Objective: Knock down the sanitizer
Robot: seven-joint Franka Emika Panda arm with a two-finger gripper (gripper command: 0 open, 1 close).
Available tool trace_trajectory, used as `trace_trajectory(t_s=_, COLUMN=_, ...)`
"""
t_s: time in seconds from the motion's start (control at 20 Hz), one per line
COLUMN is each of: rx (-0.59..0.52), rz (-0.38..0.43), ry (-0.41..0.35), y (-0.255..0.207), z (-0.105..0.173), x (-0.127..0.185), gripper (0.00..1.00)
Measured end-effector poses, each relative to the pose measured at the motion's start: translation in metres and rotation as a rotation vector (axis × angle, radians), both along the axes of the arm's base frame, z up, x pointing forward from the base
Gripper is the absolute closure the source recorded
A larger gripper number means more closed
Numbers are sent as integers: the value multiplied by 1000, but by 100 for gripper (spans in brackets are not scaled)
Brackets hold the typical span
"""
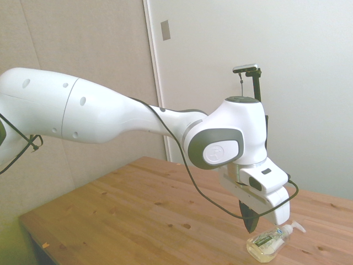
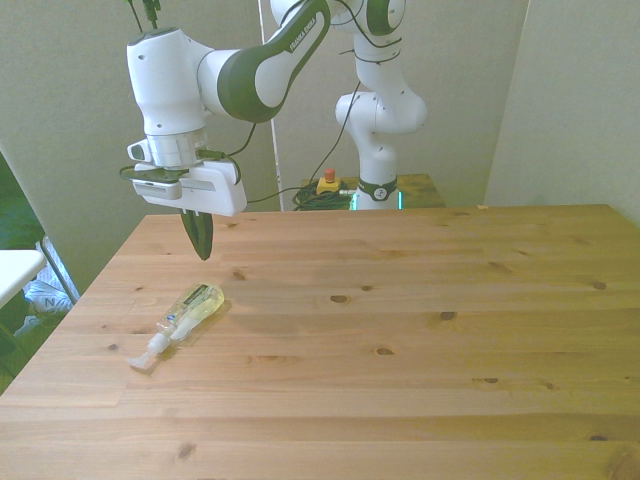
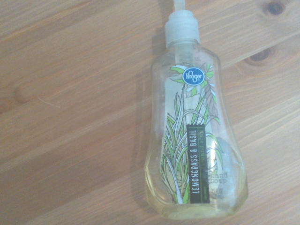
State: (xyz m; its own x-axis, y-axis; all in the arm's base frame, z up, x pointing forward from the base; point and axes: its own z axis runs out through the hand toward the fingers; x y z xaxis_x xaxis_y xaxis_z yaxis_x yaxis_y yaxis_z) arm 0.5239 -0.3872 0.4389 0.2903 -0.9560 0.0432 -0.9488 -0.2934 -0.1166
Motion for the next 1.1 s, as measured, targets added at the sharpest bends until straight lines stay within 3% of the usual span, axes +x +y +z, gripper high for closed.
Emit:
trace_trajectory(t_s=0.5, rx=-10, rz=42, ry=-20, y=15, z=11, x=13, gripper=0)
trace_trajectory(t_s=0.55, rx=24, rz=52, ry=-9, y=39, z=8, x=-15, gripper=0)
trace_trajectory(t_s=1.1, rx=-10, rz=83, ry=1, y=68, z=15, x=-42, gripper=0)
